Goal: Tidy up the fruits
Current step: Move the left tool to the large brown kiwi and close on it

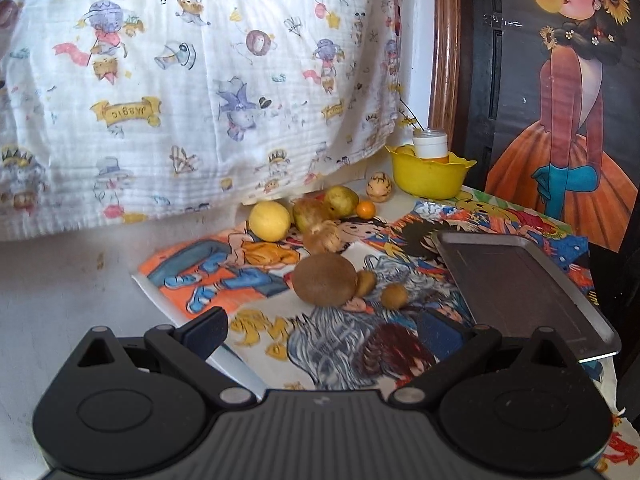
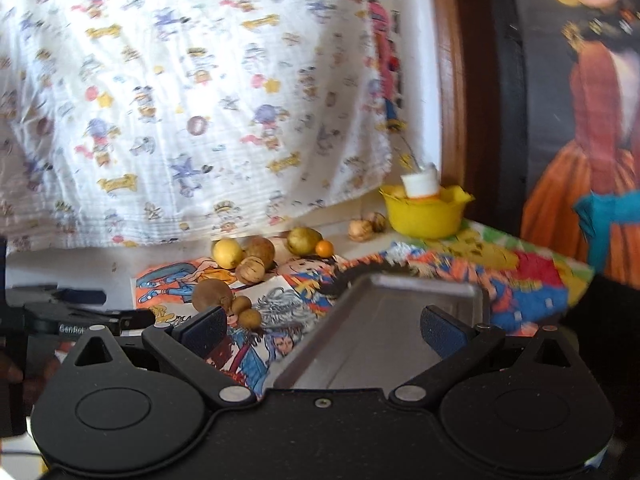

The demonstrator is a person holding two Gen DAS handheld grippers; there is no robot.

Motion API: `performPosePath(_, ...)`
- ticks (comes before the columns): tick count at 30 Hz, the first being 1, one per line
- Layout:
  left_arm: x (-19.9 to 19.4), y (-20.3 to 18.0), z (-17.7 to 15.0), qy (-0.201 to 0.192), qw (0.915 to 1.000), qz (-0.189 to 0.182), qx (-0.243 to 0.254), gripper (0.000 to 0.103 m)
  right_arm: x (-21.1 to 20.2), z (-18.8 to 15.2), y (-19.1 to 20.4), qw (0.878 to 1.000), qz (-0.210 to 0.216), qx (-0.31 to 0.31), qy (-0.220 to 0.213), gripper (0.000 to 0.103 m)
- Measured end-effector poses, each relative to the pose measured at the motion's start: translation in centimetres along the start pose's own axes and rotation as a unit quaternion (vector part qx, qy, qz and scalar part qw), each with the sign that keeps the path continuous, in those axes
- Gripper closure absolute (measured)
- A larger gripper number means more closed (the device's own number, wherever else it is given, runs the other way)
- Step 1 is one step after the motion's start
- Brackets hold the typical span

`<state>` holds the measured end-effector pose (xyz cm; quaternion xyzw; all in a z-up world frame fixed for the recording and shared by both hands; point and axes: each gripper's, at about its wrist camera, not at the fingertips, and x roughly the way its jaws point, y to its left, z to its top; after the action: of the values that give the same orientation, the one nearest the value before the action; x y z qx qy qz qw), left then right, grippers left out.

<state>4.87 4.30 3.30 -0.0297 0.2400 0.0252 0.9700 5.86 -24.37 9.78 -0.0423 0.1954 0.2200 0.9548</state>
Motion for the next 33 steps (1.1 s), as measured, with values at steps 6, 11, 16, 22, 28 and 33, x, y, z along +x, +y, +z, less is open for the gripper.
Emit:
performPosePath(6,1.8,2.2,1.3,0.017,0.9997,-0.013,-0.008,0.0,2.3,1.2,0.9,0.996,0.025,-0.087,0.009,0.0)
performPosePath(11,4.0,4.3,2.4,0.03,0.9994,-0.015,-0.011,0.0,5.2,1.5,1.9,0.983,0.064,-0.166,0.033,0.0)
performPosePath(16,6.2,5.7,3.2,0.047,0.9979,-0.035,-0.029,0.0,8.5,1.4,2.8,0.969,0.096,-0.221,0.054,0.0)
performPosePath(22,8.3,5.2,3.5,0.046,0.9963,-0.072,0.004,0.0,12.4,1.1,2.9,0.958,0.138,-0.233,0.09,0.001)
performPosePath(28,11.2,4.5,3.8,0.06,0.992,-0.105,0.035,0.0,16.7,0.4,3.2,0.952,0.159,-0.227,0.13,0.008)
performPosePath(33,13.0,4.3,3.9,0.068,0.9897,-0.121,0.033,0.002,19.3,-0.1,3.7,0.943,0.182,-0.237,0.146,0.018)
